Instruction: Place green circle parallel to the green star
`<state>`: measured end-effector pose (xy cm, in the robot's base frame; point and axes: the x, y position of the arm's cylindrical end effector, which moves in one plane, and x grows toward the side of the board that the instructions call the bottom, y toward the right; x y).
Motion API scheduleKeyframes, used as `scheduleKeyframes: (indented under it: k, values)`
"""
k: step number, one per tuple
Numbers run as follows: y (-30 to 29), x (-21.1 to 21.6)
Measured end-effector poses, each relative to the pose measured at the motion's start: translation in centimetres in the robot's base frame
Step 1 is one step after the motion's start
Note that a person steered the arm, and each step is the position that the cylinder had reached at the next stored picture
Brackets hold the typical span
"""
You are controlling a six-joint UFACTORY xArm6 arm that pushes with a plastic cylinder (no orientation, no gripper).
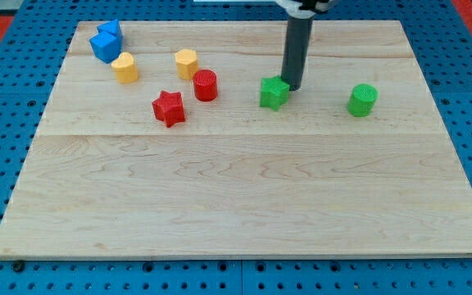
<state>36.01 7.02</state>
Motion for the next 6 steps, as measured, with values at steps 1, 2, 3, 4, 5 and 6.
scheduleKeyframes:
  k: [1, 2, 3, 4, 5, 6]
  values:
    - [-2.6, 3.1]
    - [0.6, 2.2]
    - [9.6, -2.9]
    - [14.8, -2.8]
    - [16.6, 0.8]
    - [14.0, 1.9]
